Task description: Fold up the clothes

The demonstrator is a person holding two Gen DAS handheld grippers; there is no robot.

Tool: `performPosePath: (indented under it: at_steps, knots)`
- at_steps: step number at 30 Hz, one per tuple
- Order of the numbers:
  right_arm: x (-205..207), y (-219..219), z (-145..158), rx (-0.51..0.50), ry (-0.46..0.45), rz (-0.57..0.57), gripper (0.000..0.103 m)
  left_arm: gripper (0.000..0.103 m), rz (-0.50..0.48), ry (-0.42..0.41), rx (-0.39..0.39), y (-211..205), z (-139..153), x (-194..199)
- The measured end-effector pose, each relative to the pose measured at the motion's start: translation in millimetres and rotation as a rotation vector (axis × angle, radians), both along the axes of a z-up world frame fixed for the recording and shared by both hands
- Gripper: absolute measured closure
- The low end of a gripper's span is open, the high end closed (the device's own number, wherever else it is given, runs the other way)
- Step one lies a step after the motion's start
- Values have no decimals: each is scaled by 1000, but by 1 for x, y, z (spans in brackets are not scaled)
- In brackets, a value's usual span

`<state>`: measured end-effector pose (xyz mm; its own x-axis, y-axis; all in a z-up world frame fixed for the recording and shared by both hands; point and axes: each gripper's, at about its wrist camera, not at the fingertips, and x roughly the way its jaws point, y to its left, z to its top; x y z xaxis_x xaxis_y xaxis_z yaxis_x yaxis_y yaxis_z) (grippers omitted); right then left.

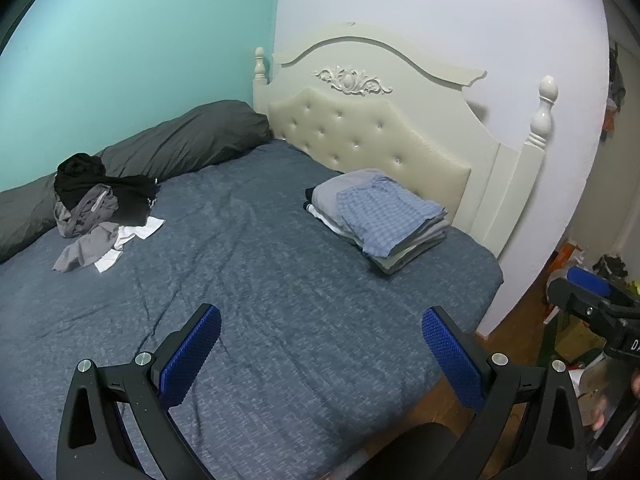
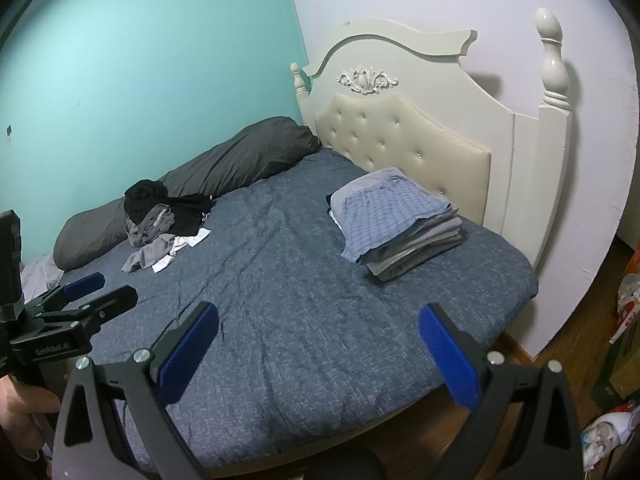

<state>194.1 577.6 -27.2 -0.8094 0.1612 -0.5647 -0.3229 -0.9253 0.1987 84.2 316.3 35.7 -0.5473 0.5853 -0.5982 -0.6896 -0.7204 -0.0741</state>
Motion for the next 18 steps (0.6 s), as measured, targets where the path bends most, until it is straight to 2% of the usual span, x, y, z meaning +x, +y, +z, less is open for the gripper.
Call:
performPosePath:
  at_steps: [18]
  knots:
    - [0,2,-4,-2,1,-4,2,0,13,8,-13,-1,-4,2]
